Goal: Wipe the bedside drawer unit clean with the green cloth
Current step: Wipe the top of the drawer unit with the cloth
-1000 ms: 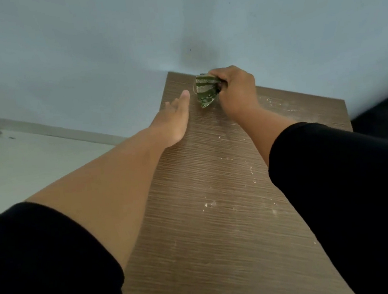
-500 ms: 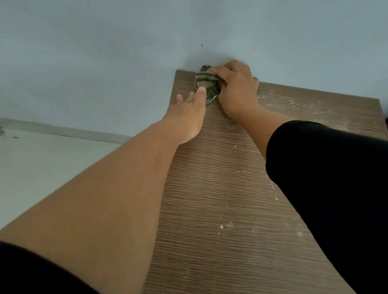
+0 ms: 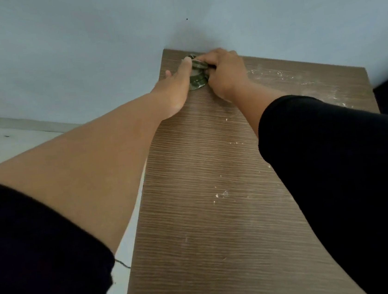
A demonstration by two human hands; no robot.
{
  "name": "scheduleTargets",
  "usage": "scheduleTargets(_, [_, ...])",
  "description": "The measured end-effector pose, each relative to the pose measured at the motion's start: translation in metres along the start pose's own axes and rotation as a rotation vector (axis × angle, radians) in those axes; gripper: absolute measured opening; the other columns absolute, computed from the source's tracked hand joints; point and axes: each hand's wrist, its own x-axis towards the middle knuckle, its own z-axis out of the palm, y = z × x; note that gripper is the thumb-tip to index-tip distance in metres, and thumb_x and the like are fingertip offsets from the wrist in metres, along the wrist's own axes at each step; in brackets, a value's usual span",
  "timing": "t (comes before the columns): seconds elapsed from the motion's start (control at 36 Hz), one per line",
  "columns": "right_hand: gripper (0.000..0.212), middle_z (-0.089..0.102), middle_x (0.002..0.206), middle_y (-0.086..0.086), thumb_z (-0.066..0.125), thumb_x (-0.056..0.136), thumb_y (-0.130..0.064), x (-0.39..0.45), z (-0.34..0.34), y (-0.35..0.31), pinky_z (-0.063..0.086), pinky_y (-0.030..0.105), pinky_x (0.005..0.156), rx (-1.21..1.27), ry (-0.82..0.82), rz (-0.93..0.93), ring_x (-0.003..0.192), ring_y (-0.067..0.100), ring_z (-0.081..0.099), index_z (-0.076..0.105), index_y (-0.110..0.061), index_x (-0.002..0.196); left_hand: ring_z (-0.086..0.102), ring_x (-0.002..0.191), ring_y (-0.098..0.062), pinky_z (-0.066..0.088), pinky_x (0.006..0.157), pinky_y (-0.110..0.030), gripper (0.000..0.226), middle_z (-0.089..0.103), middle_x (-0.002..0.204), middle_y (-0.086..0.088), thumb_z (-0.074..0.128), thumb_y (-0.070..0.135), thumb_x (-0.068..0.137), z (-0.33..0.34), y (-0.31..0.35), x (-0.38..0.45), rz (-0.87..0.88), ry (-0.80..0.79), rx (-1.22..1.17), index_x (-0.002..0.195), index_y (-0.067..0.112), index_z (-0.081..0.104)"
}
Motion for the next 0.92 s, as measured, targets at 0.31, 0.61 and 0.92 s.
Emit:
scheduleTargets(0.31, [0.043, 0.065, 0.099, -0.008, 0.045, 0.086, -0.001, -0.07, 0.016, -0.008, 0.039, 0.047, 0.098, 0.088, -0.023, -0.046, 0.107, 0.028, 0.051, 0.068, -0.034, 0.103, 0.021, 0.143, -0.02, 0.01, 0.118, -0.043, 0.11, 0.025, 0.156, 0.002, 0.002, 0.084, 0.061, 0.009, -0.033, -0.035, -0.072, 0.031, -0.103, 0.149, 0.022, 0.023])
scheduleTargets(0.61, [0.043, 0.063, 0.096, -0.01, 0.047, 0.087, 0.0, -0.161, 0.026, -0.024, 0.039, 0.043, 0.097, 0.139, -0.057, -0.046, 0.102, 0.025, 0.049, 0.069, -0.032, 0.107, 0.02, 0.144, -0.018, 0.009, 0.118, -0.043, 0.12, 0.024, 0.156, 0.007, 0.0, 0.091, 0.046, 0.033, -0.072, -0.086, -0.094, -0.004, -0.109, 0.148, 0.033, 0.022])
scheduleTargets(0.92, [0.039, 0.062, 0.116, -0.007, 0.047, 0.092, -0.003, -0.257, 0.029, -0.041, 0.035, 0.036, 0.097, 0.129, -0.143, -0.052, 0.106, 0.026, 0.044, 0.066, -0.027, 0.116, 0.018, 0.145, -0.02, 0.008, 0.118, -0.039, 0.086, 0.018, 0.158, 0.003, 0.002, 0.076, 0.081, 0.067, -0.094, -0.146, -0.09, -0.005, -0.118, 0.149, 0.026, 0.023])
